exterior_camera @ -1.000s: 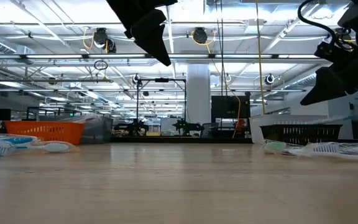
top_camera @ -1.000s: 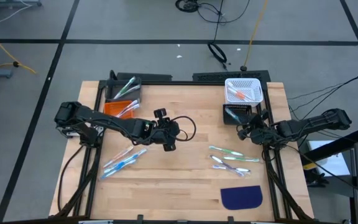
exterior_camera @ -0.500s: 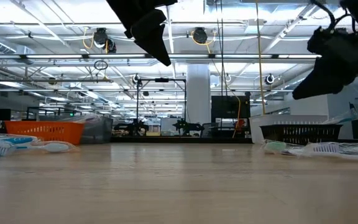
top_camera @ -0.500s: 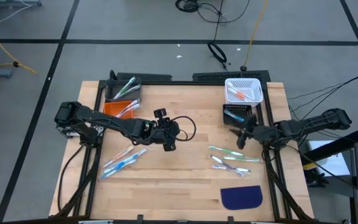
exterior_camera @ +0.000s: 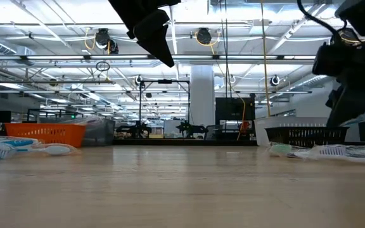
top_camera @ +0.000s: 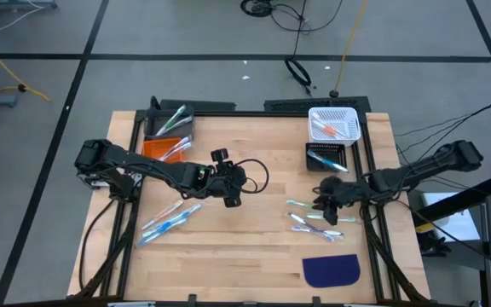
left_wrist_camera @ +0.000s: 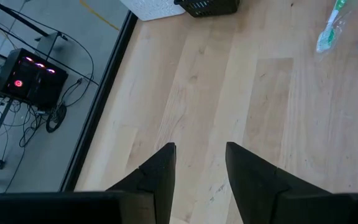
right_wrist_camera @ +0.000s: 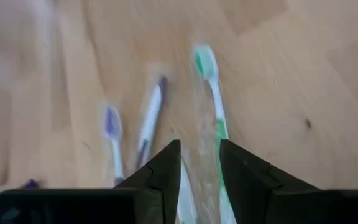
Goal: Pick & Place Toothbrushes
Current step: Put the green toothbrush into the gray bin
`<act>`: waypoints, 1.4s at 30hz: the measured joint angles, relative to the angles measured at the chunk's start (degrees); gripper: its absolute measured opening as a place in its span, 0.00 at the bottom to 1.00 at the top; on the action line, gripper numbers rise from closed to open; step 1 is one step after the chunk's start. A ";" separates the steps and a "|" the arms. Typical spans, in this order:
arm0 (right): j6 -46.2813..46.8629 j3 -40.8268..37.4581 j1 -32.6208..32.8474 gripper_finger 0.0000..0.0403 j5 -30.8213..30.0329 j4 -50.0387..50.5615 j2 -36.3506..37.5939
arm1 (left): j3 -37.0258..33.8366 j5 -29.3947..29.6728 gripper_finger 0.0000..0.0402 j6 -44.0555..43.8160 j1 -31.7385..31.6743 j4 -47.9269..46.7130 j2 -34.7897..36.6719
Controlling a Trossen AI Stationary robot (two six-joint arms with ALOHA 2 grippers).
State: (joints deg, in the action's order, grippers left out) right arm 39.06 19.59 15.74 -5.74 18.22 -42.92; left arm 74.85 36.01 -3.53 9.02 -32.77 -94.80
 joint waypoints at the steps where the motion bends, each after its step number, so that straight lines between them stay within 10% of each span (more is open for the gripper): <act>1: 0.41 0.00 0.31 0.25 0.04 0.02 -1.18 | 0.00 0.00 0.36 0.00 0.00 0.00 0.00; 25: -1.79 0.31 1.80 0.24 -3.12 -0.22 -17.05 | 0.00 -0.01 0.36 -0.90 0.00 0.00 0.00; 32: -1.74 0.23 1.78 0.05 -3.53 0.11 -16.80 | 0.00 -0.02 0.36 -1.18 0.01 0.00 0.00; 42: -5.34 4.11 1.79 0.03 -4.23 -0.43 -13.14 | 0.00 -0.02 0.36 -1.29 0.00 0.01 0.00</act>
State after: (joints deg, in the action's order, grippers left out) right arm 33.72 23.71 17.53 -9.96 17.79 -56.06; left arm 74.85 35.99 -4.82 9.02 -32.76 -94.80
